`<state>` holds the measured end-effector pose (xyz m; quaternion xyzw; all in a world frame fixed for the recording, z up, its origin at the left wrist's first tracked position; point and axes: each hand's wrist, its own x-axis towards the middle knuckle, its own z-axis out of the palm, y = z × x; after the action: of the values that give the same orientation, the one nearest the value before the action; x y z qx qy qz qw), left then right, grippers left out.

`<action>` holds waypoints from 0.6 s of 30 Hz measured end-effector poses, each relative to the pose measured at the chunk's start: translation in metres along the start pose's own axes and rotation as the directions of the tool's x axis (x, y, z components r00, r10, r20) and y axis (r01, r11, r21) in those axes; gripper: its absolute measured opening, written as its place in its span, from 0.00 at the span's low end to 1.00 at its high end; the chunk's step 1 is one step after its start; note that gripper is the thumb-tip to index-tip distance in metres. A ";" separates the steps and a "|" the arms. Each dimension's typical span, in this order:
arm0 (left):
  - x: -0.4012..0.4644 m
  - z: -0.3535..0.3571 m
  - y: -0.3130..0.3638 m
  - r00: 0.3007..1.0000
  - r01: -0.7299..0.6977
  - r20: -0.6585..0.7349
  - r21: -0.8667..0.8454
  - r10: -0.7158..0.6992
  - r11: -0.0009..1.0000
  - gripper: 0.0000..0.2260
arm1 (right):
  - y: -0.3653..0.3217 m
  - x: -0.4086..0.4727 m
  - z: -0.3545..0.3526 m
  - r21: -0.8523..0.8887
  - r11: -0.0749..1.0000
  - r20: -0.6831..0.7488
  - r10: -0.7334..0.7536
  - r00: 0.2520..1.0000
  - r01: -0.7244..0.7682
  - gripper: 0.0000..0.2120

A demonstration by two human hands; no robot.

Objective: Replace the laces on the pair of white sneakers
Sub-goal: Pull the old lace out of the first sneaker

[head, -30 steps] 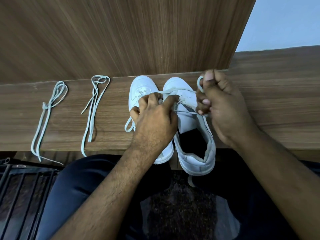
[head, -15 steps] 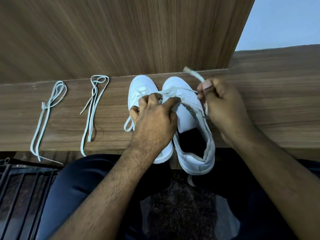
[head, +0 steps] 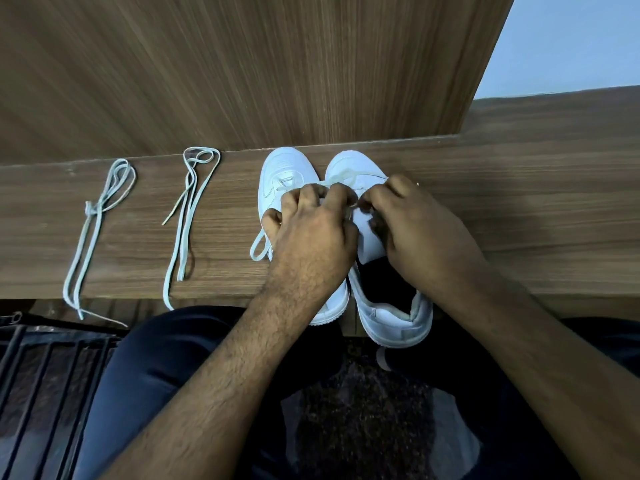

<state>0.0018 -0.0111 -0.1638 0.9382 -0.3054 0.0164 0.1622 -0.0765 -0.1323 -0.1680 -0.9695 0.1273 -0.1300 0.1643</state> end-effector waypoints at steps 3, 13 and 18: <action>0.000 -0.001 0.001 1.000 0.000 0.013 0.007 0.000 1.000 0.15 | 0.008 0.002 -0.006 -0.010 0.992 -0.057 0.129 0.990 -0.130 0.14; 0.000 -0.001 0.002 1.000 0.026 0.016 0.004 -0.026 1.000 0.16 | -0.001 0.003 -0.003 -0.173 0.984 0.039 0.055 0.998 -0.047 0.21; 0.000 -0.002 0.002 0.999 0.028 0.016 0.008 -0.028 1.000 0.16 | -0.001 0.004 -0.002 -0.167 0.985 0.046 0.048 0.998 -0.040 0.16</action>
<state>0.0011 -0.0122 -0.1616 0.9430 -0.2936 0.0080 0.1565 -0.0730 -0.1338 -0.1649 -0.9797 0.1549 -0.0913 0.0890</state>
